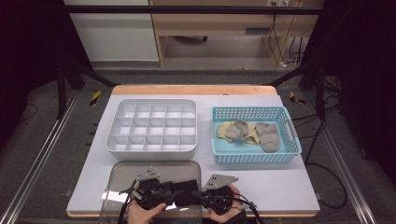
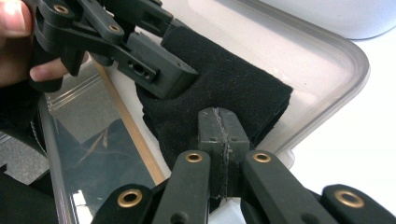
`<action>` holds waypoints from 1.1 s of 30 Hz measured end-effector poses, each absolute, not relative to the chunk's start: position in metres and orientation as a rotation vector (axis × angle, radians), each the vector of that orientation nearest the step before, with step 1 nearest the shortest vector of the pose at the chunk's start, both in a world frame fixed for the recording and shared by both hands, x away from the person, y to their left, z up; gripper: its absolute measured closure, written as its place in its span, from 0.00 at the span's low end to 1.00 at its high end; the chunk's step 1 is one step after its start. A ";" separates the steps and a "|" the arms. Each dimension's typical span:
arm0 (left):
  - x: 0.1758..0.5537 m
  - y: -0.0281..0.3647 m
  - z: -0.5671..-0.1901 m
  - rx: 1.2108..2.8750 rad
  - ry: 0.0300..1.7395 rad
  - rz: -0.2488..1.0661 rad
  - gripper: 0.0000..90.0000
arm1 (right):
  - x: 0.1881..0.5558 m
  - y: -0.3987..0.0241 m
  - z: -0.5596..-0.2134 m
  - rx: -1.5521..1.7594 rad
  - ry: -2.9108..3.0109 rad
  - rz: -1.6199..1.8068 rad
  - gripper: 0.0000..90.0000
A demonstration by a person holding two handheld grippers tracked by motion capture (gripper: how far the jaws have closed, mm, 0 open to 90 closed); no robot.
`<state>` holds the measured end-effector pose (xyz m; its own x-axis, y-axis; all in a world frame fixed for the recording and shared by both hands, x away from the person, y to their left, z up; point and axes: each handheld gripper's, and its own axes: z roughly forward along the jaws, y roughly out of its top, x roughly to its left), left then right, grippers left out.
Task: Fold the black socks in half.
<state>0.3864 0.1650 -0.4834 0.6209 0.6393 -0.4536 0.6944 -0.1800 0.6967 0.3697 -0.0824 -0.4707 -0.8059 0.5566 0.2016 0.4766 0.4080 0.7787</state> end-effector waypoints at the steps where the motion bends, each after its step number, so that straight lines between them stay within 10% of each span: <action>1: 0.387 0.165 -0.484 1.874 1.060 -0.096 0.36 | 0.370 -0.083 -0.471 0.943 2.559 1.372 1.00; 13: 0.381 0.158 -0.477 1.834 1.048 -0.145 0.73 | 0.370 -0.083 -0.472 0.954 2.553 1.376 1.00; 33: 0.391 0.178 -0.413 1.858 0.954 0.141 0.77 | 0.381 -0.139 -0.450 1.040 2.259 1.409 0.71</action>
